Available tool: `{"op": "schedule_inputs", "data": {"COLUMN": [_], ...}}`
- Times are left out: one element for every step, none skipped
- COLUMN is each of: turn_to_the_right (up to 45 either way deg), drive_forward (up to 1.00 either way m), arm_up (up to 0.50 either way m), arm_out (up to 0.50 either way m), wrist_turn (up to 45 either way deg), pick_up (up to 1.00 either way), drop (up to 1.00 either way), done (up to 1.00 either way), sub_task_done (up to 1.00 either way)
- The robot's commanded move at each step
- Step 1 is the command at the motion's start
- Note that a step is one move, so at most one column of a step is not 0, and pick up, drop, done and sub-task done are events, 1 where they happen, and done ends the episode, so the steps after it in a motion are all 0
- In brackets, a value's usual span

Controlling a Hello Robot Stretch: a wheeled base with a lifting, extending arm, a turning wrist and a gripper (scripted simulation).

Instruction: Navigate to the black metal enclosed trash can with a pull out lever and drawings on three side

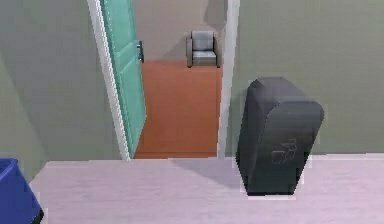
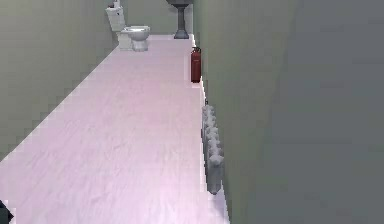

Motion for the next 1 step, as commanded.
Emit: {"op": "schedule_inputs", "data": {"turn_to_the_right": [-9.0], "drive_forward": [0.0], "arm_up": [0.0], "arm_out": [0.0], "wrist_turn": [0.0], "pick_up": [0.0], "drop": [0.0], "done": [0.0], "sub_task_done": [0.0]}}
